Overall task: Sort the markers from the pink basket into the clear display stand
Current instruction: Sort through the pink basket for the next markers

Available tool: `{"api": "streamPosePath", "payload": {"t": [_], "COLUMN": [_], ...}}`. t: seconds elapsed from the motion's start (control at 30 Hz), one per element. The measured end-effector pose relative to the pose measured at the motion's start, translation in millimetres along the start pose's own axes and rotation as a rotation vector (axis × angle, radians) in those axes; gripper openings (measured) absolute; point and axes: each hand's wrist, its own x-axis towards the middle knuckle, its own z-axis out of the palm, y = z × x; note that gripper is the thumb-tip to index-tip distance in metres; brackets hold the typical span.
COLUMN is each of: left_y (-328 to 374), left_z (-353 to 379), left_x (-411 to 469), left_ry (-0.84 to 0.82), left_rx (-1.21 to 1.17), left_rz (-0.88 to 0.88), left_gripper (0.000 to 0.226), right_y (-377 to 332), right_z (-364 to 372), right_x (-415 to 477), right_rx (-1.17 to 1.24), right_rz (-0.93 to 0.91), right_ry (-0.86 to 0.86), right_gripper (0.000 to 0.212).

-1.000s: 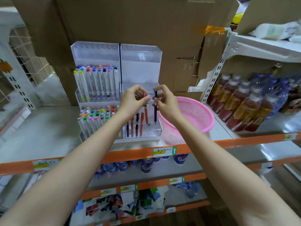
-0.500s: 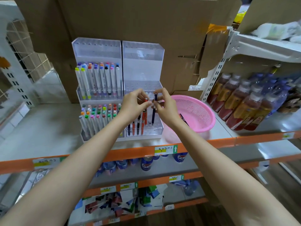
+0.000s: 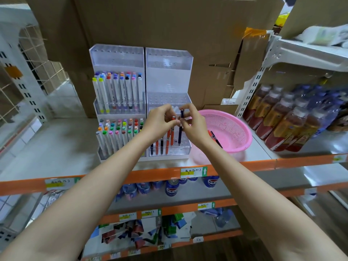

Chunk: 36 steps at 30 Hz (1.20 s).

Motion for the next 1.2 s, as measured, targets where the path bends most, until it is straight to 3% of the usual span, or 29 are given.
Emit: {"api": "streamPosePath", "payload": {"t": [0.33,0.67,1.2], "left_y": [-9,-11,-10], "left_z": [4,9,10], "left_x": [0,-4,-2], "left_ry": [-0.099,-0.089,-0.15], "left_rx": [0.157,0.272,0.33], "left_rz": [0.035,0.053,0.068], "left_gripper": [0.02,0.021,0.02], "right_y": [1,1,0], "right_z": [-3,-4,-4], "right_x": [-4,-4,-5], "right_rx": [-0.023,-0.015,-0.011], "right_rz": [-0.009,-0.005,-0.022], "right_ry": [-0.003,-0.013,-0.006], "right_gripper": [0.026,0.025,0.026]}}
